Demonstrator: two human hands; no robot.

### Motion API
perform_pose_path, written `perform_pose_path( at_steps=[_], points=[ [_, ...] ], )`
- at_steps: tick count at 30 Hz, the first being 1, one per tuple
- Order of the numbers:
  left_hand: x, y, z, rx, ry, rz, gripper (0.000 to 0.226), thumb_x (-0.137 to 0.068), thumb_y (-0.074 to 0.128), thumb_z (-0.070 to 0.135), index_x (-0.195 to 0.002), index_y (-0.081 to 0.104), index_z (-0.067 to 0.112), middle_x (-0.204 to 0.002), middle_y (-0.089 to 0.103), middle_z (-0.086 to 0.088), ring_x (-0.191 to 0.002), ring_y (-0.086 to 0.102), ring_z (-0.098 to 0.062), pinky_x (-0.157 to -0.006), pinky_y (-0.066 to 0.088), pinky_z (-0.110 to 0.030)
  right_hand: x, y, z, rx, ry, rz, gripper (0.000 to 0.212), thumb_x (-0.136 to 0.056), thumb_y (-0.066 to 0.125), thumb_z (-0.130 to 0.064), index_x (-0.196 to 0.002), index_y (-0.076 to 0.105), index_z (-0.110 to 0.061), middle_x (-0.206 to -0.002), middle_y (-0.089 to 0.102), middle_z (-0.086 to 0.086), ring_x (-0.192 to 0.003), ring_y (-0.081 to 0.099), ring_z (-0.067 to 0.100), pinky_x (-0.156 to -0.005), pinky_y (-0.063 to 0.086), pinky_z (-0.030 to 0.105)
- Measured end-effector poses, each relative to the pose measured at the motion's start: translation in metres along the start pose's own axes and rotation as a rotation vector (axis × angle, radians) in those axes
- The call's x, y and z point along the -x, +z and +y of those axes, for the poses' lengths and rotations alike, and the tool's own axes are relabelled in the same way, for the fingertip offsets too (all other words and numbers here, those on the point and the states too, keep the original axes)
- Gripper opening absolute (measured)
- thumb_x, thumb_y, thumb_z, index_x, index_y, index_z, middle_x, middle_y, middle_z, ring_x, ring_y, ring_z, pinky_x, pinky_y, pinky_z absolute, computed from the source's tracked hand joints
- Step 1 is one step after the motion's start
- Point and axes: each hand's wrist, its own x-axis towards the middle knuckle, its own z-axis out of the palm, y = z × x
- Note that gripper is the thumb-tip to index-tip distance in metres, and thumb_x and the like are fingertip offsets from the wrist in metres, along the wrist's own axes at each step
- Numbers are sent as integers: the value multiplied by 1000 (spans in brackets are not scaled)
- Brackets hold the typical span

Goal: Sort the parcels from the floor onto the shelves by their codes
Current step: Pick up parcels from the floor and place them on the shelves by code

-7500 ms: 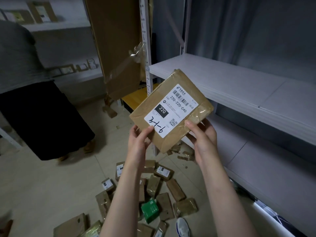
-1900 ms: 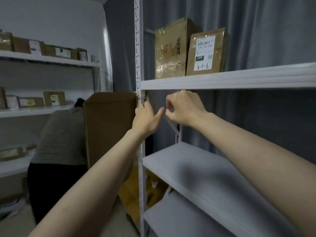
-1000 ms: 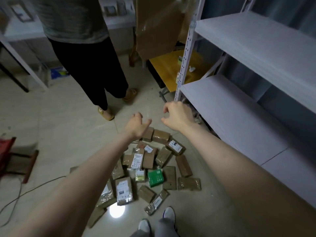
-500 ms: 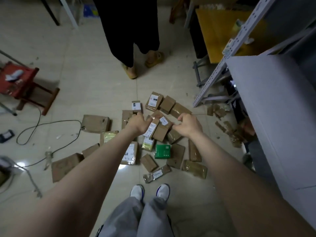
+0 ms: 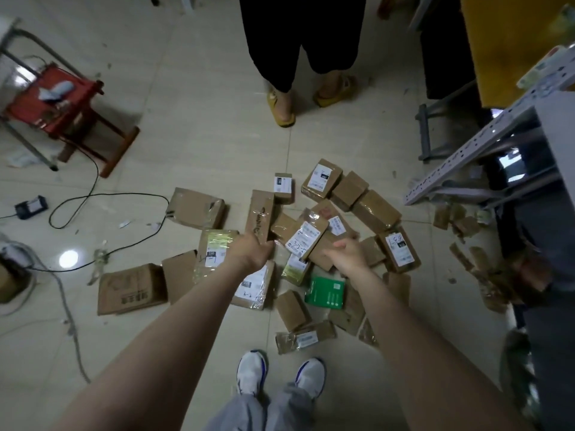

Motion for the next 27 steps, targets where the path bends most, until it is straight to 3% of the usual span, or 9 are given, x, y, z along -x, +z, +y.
perform_pose_path(
  at_steps=[2, 6, 8, 11, 15, 17, 20, 22, 27],
  points=[
    [-22, 18, 2, 3, -1, -7, 64, -93, 54, 48, -132, 48, -2, -135, 50, -24, -120, 51, -39, -102, 44, -47, -29, 10, 12, -75, 50, 20, 39, -89, 69, -22, -118, 60, 2, -104, 63, 12, -110, 60, 35, -99, 49, 51],
    [-66, 68, 7, -38, 49, -42, 70, -91, 56, 51, -138, 43, 1, -142, 45, -23, -132, 42, -40, -109, 38, -48, -93, 34, 43, -215, 135, 57, 11, -92, 64, -23, -98, 64, -14, -110, 66, 16, -104, 64, 31, -93, 54, 48],
    [-83, 91, 10, -19, 64, -76, 73, -92, 57, 50, -141, 36, 1, -142, 42, -22, -132, 41, -39, -108, 38, -48, -116, 43, 55, -285, 176, 64, 24, -93, 63, -26, -113, 62, -13, -112, 65, 8, -101, 64, 23, -80, 57, 37],
    [-115, 125, 12, -4, 76, -91, 74, -90, 59, 51, -140, 36, 2, -140, 43, -19, -129, 42, -35, -106, 40, -48, -152, 61, 67, -358, 211, 78, 34, -97, 58, -30, -126, 57, -14, -117, 60, 7, -104, 61, 23, -60, 49, 26],
    [-161, 162, 5, -7, 87, -53, 81, -85, 65, 50, -141, 32, 1, -140, 42, -20, -128, 43, -36, -106, 40, -47, -199, 87, 86, -494, 264, 50, 46, -101, 49, -40, -137, 52, -11, -130, 57, 13, -92, 63, 22, -57, 47, 26],
    [-178, 174, -1, -54, 88, -20, 87, -82, 68, 51, -141, 29, 1, -139, 42, -19, -128, 43, -35, -105, 41, -45, -216, 99, 99, -579, 267, 41, 53, -102, 44, -46, -144, 47, -13, -138, 54, 13, -88, 62, 19, -61, 49, 26],
    [-203, 200, -9, -179, 94, 38, 96, -77, 72, 56, -143, 25, 2, -143, 38, -18, -133, 38, -34, -106, 36, -43, -244, 116, 122, -689, 251, 11, 61, -102, 38, -52, -148, 41, -12, -146, 48, 14, -113, 59, 29, -83, 50, 34],
    [-219, 220, -11, -222, 100, 68, 106, -74, 75, 56, -146, 20, 1, -150, 29, -20, -141, 27, -36, -113, 30, -43, -263, 121, 138, -741, 247, -4, 62, -102, 36, -52, -147, 41, -10, -146, 48, 15, -122, 55, 32, -90, 48, 38],
    [-252, 262, -4, -298, 143, 116, 132, -66, 83, 52, -151, -3, -3, -159, 9, -25, -149, 4, -41, -121, 18, -46, -293, 118, 161, -837, 190, 3, 61, -103, 33, -53, -142, 46, -8, -141, 54, 14, -121, 57, 30, -102, 47, 44]
  ],
)
